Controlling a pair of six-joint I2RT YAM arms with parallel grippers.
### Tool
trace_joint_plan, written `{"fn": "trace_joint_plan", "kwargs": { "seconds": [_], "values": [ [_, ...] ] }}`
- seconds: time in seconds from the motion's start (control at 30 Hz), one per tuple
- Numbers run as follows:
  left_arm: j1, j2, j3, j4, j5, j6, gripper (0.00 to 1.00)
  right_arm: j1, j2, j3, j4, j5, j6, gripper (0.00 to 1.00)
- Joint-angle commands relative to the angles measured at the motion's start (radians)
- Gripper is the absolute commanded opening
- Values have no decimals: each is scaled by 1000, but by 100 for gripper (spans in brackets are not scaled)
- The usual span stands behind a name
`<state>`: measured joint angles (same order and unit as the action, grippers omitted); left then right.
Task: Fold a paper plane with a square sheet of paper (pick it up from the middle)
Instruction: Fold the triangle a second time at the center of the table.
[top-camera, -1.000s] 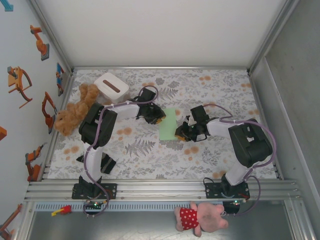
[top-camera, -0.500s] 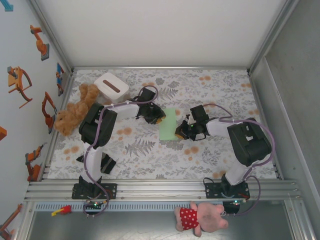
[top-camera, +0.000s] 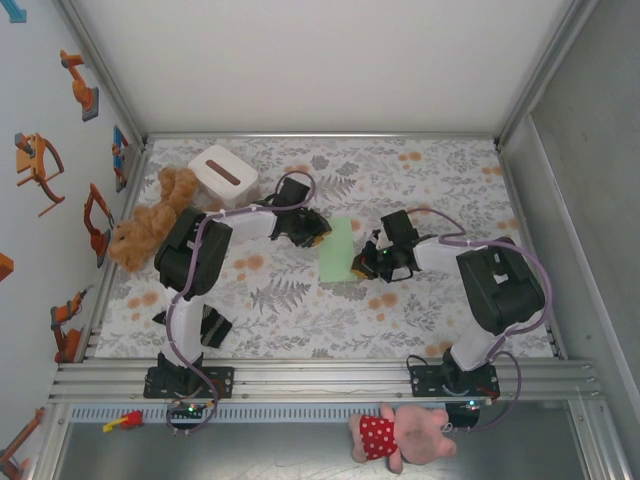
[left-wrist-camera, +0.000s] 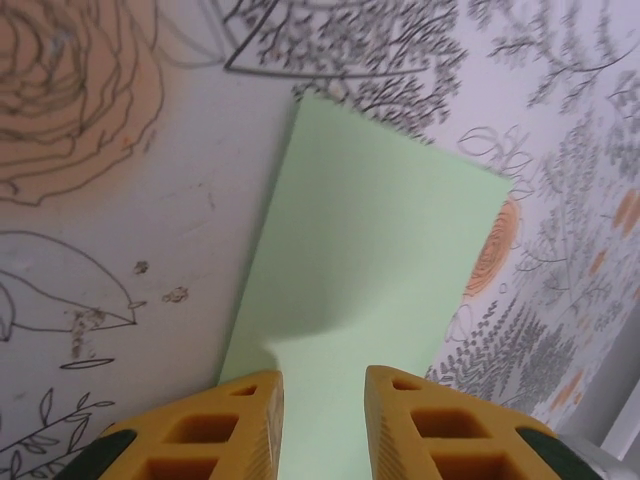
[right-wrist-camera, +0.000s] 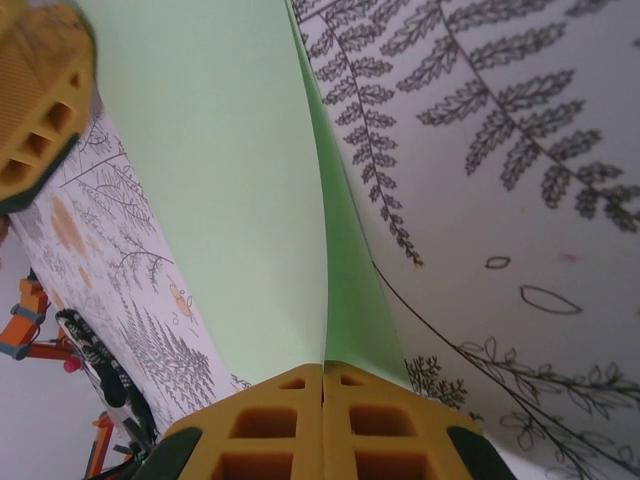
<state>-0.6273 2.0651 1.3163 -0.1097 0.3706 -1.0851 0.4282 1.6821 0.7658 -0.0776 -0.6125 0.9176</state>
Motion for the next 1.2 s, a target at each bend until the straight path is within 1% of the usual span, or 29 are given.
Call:
{"fn": "trace_joint_plan", "kwargs": {
  "seconds": [0.0, 0.13, 0.3, 0.63, 0.97, 1.17],
  "values": [
    [5, -39, 12, 5, -25, 58, 28, 4, -42, 7, -61, -7, -23, 0],
    [6, 0, 22, -38, -19, 85, 28, 4, -57, 6, -71, -17, -31, 0],
    [6, 35, 27, -79, -31, 83, 26, 5, -62, 17, -70, -29, -38, 0],
    [0, 74, 32, -107, -17, 88, 23, 8, -16, 65, 25, -105, -38, 0],
    [-2, 79, 32, -123, -15, 94, 24, 30, 56, 137, 58, -93, -22, 0],
    [-4, 81, 35, -123, -7, 96, 24, 56, 103, 180, 19, -68, -40, 0]
  ]
}}
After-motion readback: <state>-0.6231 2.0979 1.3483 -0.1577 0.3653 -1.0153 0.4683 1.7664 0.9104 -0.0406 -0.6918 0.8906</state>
